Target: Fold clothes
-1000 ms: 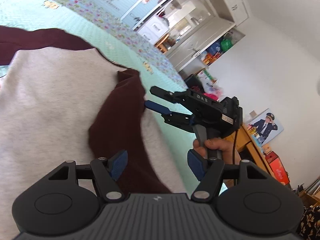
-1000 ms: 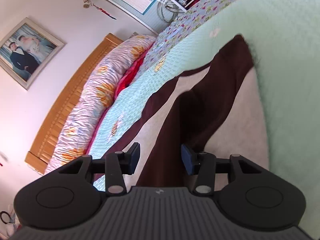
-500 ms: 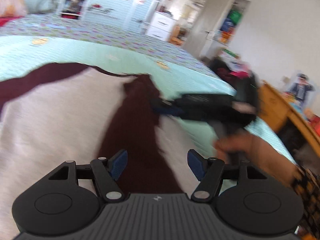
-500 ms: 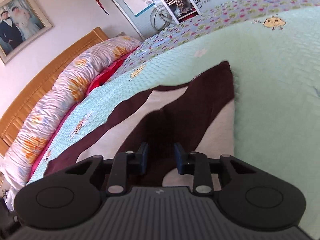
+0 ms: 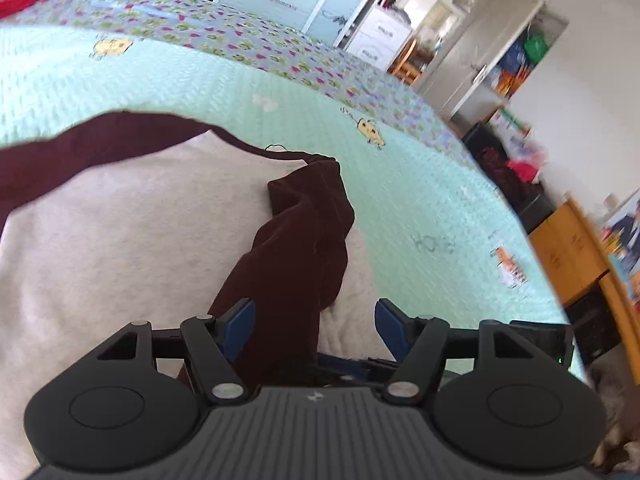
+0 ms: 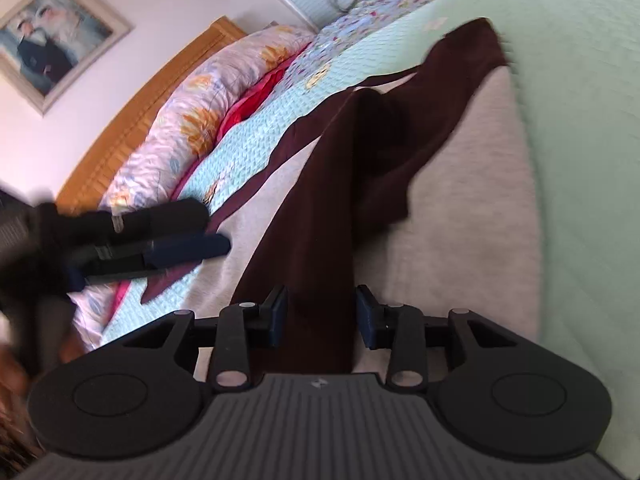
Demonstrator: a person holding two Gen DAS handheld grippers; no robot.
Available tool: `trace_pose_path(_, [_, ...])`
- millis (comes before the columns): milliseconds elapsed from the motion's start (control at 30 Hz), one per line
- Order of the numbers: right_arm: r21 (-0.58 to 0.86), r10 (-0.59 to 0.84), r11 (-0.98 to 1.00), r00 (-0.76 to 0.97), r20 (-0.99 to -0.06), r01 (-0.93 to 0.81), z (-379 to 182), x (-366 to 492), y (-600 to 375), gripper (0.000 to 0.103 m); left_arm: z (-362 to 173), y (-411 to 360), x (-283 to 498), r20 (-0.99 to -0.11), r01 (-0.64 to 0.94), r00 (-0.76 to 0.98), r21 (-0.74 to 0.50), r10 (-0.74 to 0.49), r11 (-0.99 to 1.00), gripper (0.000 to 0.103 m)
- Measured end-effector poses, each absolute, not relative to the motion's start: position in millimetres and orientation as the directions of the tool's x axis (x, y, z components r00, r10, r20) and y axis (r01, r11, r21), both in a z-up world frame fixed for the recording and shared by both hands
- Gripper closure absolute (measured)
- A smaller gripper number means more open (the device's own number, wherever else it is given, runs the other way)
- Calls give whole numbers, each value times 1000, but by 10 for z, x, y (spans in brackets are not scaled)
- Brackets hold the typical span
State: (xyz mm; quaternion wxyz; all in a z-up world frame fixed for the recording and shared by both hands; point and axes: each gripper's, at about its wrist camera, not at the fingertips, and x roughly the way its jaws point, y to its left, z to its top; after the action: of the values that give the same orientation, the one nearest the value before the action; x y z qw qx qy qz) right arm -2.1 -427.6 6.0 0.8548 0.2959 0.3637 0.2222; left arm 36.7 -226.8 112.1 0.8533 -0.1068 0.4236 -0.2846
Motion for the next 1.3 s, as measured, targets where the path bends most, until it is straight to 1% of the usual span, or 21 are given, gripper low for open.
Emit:
trace_pose_path(33, [669,591,726,642,-488,-160,54,-14,-4253,63,1153,-2358,381,-685,411,474,-384,-553,827,33])
trace_pose_path(100, [647,583,742,644,-496,-174,69,-30,-4191,79,1166,-2546,416,-738,427,458,-307,-496,851,33])
trace_pose_path(133, [634,578,752,644,-501,-182,82,-50,-4162,91,1168,-2609,436,-760,429,445,-284,-474,858,33])
trace_pose_path(233, [565,536,798,677,-504,-211,199,-154,-4059,91,1202,-2748,463,-794,443,434,-223,-425,868,33])
trace_pose_path(333, [519,516,819,711,-478,-245,346,-245,-3928,91,1196,-2871,474,-830,467,430,-132,-355,874,33])
trace_pose_path(433, [574,531,786,724,-439,-229,394,-240,-3889,91,1173,-2994,495,-863,492,422,-38,-276,870,33])
trace_pose_path(533, [656,565,716,751,-343,-239,409,-274,-3933,90,1119,-3073,514,-890,531,407,49,-204,846,37])
trace_pose_path(567, [667,566,703,763,-314,-247,418,-293,-3951,90,1111,-3060,524,-895,544,396,50,-204,837,50])
trace_pose_path(600, [670,566,697,769,-296,-256,415,-317,-3969,90,1103,-3044,534,-900,557,385,50,-204,829,74])
trace_pose_path(633, [666,567,698,771,-290,-263,403,-321,-3963,90,1092,-3027,554,-902,555,396,85,-173,828,86])
trace_pose_path(667, [658,565,704,772,-291,-266,394,-318,-3954,90,1092,-2959,590,-903,544,389,66,-181,836,99])
trace_pose_path(733, [677,599,676,753,-274,-291,370,-332,-4010,86,1095,-2818,663,-906,520,373,26,-200,854,99])
trace_pose_path(800, [700,627,645,736,-254,-308,351,-409,-4156,86,1136,-2642,666,-891,501,397,8,-222,866,100])
trace_pose_path(867, [706,613,646,748,-255,-289,343,-495,-4386,86,1148,-2458,671,-875,479,404,-46,-266,877,100])
trace_pose_path(900, [697,595,663,757,-270,-274,356,-490,-4486,86,1150,-2382,667,-867,478,402,-76,-295,875,100])
trace_pose_path(1000, [630,525,743,780,-341,-226,447,-319,-4701,86,1171,-2257,629,-852,471,409,-110,-327,875,100])
trace_pose_path(1033, [614,533,754,765,-361,-235,469,-170,-4717,87,1180,-2222,624,-848,471,407,-124,-340,874,100])
trace_pose_path(1067, [602,551,758,739,-388,-249,480,8,-4711,90,1195,-2209,620,-844,469,412,-127,-344,874,100])
trace_pose_path(1200, [523,566,802,643,-515,-287,434,658,-4536,90,1237,-2225,657,-833,493,420,-124,-360,861,100])
trace_pose_path(1267, [479,537,833,615,-577,-277,365,970,-4473,90,1234,-2289,647,-827,523,430,-99,-362,847,100])
trace_pose_path(1300, [469,519,844,620,-588,-261,327,1069,-4464,90,1229,-2322,642,-826,533,431,-92,-363,841,100])
